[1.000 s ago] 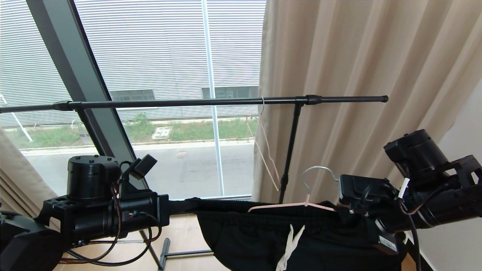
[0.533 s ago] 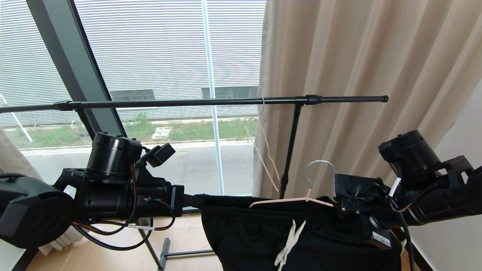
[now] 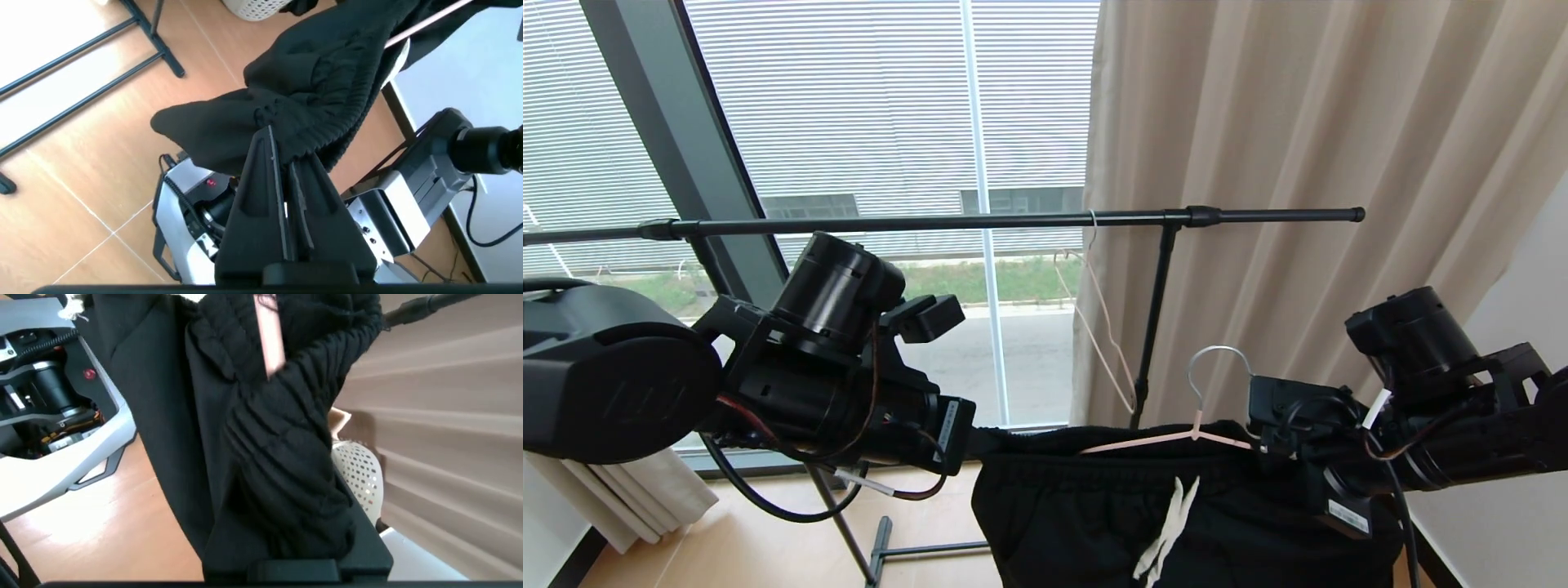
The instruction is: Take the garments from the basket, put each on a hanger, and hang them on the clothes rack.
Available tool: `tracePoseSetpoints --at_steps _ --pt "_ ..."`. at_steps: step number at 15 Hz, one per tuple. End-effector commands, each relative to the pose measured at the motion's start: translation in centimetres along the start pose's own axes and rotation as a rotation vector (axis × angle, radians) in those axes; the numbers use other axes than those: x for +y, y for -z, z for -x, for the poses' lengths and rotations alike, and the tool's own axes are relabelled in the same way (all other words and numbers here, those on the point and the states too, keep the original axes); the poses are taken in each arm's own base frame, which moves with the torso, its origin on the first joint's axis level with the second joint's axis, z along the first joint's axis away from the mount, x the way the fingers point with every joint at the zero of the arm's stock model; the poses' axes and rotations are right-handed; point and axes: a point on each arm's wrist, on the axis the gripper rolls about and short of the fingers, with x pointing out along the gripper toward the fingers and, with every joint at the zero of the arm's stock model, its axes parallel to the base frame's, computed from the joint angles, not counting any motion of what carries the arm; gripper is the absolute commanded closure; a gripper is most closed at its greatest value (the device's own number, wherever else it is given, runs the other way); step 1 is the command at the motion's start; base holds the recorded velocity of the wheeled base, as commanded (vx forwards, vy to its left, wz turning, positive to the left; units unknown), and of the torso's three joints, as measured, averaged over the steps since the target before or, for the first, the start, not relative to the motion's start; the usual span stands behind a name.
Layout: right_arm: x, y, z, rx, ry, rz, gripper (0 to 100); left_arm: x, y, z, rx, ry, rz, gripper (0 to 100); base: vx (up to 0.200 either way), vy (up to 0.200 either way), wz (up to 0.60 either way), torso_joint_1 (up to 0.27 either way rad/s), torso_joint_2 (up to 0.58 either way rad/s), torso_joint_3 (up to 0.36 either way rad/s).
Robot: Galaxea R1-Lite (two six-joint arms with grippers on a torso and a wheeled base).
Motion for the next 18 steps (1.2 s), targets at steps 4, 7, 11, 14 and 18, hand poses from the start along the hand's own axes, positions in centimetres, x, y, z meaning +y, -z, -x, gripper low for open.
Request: tracePoseSetpoints --at_steps 4,7,11,14,18 --pt "-0.4 0.0 -0.7 0.041 0.060 -0.028 100 -3.1 -2.3 -0.3 0.077 0.002 -0.072 100 0.000 0.000 0.00 0.000 0.00 0.000" --pt "-0.4 0.1 -1.0 0.074 0.104 -0.027 100 -3.6 -3.6 -0.3 0.055 0.001 -0.081 100 0.000 0.000 0.00 0.000 0.00 0.000" --pt "-0.7 -0.3 -0.6 0.031 0.131 -0.074 100 -4.5 -3.1 -1.9 0.095 -0.026 -0.105 100 0.000 0.000 0.00 0.000 0.00 0.000" --pt "-0.9 -0.9 0.0 -0.043 0.119 -0.179 100 -4.6 -2.9 -2.6 0.123 -0.042 -0.108 100 0.000 0.000 0.00 0.000 0.00 0.000" --pt "0.4 -1.5 1.2 -0.103 0.125 -0.193 100 -4.9 -3.9 -2.6 0.080 -0.080 -0.069 100 0.000 0.000 0.00 0.000 0.00 0.000"
